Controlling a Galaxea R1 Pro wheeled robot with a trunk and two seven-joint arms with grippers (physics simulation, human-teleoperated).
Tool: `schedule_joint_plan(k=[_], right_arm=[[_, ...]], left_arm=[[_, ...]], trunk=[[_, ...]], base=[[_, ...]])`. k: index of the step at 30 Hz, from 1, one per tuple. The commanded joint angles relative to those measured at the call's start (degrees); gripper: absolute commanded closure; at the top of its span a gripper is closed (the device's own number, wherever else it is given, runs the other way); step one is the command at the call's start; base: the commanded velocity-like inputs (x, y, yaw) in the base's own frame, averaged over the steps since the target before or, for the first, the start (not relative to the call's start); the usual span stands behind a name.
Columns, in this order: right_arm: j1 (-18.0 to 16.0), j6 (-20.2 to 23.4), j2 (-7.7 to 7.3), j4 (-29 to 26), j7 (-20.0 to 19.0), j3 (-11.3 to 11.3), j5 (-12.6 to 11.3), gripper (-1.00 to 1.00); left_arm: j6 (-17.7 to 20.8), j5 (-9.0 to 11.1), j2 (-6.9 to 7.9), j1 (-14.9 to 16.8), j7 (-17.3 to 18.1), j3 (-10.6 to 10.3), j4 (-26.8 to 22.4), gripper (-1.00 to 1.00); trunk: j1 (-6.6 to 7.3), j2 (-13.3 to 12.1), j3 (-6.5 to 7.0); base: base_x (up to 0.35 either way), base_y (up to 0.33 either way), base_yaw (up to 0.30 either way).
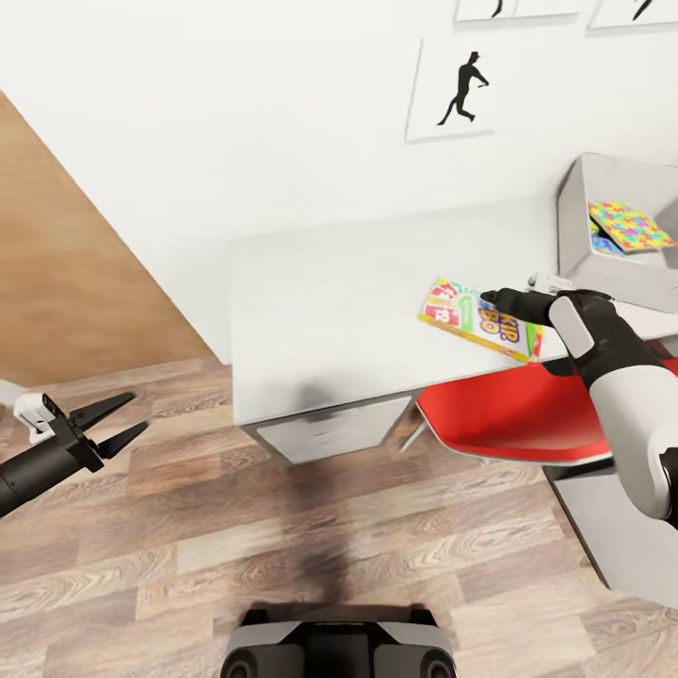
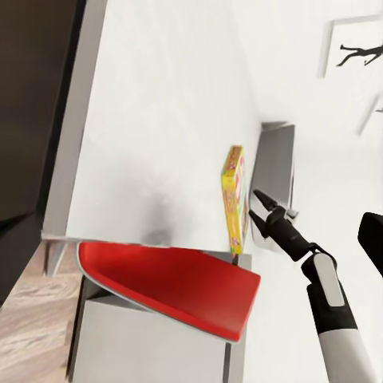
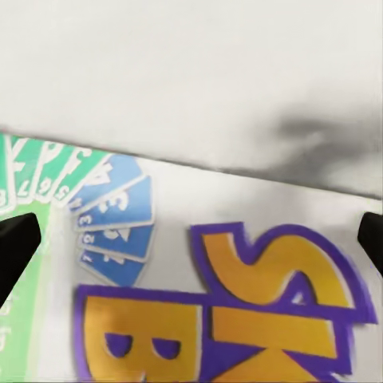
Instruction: Put all the toys in the child's room - the three board games (two on the bed and one on the table), the two jigsaw puzzles on the table, and the tennis ball on the table - inside the toy box on the table in the child's room.
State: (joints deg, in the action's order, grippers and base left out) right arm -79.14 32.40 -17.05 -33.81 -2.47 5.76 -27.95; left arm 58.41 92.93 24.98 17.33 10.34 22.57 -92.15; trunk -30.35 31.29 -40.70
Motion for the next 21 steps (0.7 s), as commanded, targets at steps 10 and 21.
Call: schedule_joint_plan(k=[10, 21], right_arm=[[0.04, 1.38, -0.08, 3.98, -0.95, 0.3, -1.3, -1.0], [0.04, 1.57, -0.11, 3.86, -1.1, 0.3, -1.31, -1.0]], left_arm=[[0.21, -0.59, -0.01, 0.08, 0.73, 0.02, 0.04, -1.0], [0.21, -0.62, 0.17, 0.08, 1.63, 0.06, 0.03, -1.0]], trunk=[[-0.04, 0.04, 0.31], [-0.04, 0.04, 0.47]], base=[[-0.001, 0.0, 0.215], [0.0, 0.0, 0.115]])
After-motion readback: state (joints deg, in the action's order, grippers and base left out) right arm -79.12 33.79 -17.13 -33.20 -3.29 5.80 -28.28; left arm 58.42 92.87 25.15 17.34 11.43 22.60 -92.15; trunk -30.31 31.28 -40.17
